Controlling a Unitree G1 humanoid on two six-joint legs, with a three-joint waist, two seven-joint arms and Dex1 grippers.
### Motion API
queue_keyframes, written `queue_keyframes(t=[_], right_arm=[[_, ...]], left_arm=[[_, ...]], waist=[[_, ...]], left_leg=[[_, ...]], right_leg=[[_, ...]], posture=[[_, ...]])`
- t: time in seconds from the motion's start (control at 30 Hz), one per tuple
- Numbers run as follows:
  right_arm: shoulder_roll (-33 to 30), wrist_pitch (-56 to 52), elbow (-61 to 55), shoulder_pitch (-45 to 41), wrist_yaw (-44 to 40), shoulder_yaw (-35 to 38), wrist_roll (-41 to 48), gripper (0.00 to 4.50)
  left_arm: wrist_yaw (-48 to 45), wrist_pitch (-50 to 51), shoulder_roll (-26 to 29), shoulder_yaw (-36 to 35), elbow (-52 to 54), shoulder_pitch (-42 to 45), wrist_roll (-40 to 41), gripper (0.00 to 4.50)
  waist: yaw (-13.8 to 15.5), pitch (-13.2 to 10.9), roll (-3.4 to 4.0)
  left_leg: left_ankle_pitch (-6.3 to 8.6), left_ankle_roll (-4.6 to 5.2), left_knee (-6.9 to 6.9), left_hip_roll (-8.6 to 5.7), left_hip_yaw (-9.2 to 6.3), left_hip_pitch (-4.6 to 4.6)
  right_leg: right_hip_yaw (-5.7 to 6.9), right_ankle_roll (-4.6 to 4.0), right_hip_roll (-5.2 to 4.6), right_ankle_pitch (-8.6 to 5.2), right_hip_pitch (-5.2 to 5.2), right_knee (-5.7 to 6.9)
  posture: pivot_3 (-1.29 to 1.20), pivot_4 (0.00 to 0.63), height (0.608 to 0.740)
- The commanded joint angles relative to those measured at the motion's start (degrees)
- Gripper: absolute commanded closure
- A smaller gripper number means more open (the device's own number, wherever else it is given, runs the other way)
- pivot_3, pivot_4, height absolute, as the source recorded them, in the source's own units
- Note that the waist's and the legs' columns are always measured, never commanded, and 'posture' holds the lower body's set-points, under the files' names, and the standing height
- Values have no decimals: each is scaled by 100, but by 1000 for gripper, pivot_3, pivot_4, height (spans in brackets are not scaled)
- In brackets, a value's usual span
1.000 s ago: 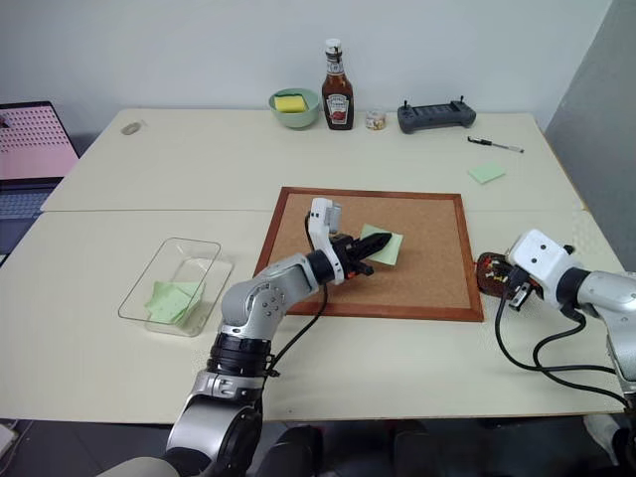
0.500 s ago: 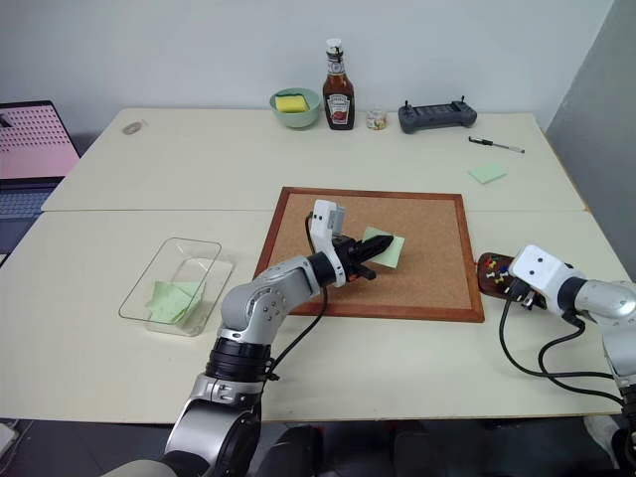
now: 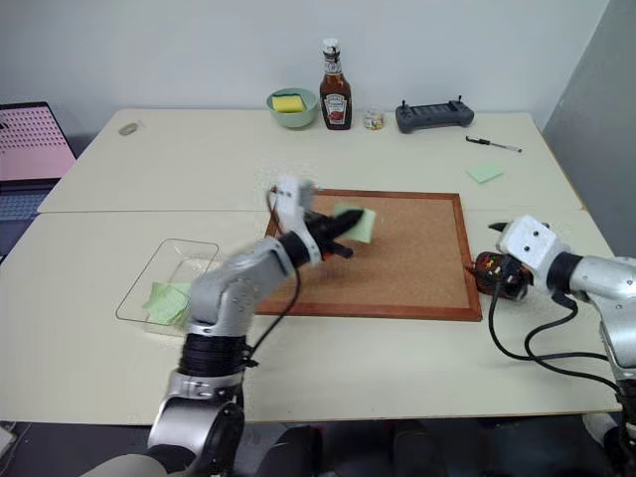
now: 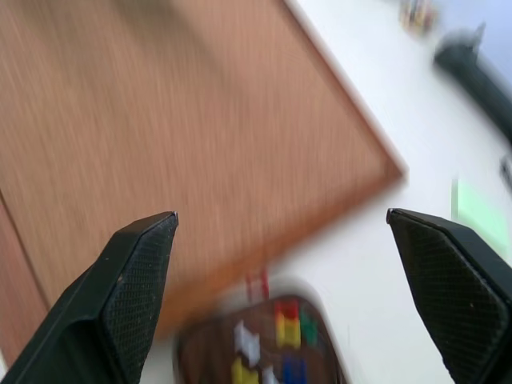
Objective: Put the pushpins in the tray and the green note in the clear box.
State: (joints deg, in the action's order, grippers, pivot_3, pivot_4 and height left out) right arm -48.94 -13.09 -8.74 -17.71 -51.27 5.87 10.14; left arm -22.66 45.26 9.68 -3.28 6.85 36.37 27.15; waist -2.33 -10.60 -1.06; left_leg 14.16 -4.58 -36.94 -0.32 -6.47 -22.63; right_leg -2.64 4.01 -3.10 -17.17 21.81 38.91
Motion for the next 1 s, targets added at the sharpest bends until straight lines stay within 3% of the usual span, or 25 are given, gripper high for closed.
queue_keyframes(t=[0.03,0.23,0.47,0.77,0.9,1.0], right_arm=[[621,-195,-481,-543,-112,-452,530,56],[1704,-267,-227,-1375,-699,-1406,948,56],[2280,100,501,-1843,-1195,-1940,835,56],[2642,289,822,-2057,-1244,-2122,632,56],[2634,250,783,-2049,-1220,-2100,589,0],[2589,229,752,-2030,-1212,-2093,555,0]], left_arm=[[405,676,666,-632,1264,-334,127,4500],[839,1894,1920,-1788,2737,-1175,137,4500],[867,2128,2899,-2487,3266,-2313,-223,4500],[864,1547,3078,-2318,2924,-2950,-704,4500],[893,1437,2972,-2340,2781,-2833,-735,3905],[903,1430,2883,-2368,2726,-2722,-709,3161]], waist=[[-34,0,0],[-52,-10,-17],[42,-10,-20],[46,-10,-20],[47,-10,-20],[46,-10,-20]], left_leg=[[0,0,0,-1,-1,5],[4,7,0,-4,-13,-1],[7,10,2,-4,-19,-1],[8,12,7,-1,-16,1],[8,12,7,-1,-15,-1],[8,13,7,-1,-15,0]], right_leg=[[1,0,-1,0,-3,0],[8,0,-3,0,-1,2],[15,-2,-4,0,0,-2],[13,-3,-2,1,7,3],[12,-3,-3,1,8,2],[13,-4,-2,1,8,4]], posture=[[0,150,740],[0,150,740],[0,150,740],[0,150,740],[0,150,740],[0,150,740]])
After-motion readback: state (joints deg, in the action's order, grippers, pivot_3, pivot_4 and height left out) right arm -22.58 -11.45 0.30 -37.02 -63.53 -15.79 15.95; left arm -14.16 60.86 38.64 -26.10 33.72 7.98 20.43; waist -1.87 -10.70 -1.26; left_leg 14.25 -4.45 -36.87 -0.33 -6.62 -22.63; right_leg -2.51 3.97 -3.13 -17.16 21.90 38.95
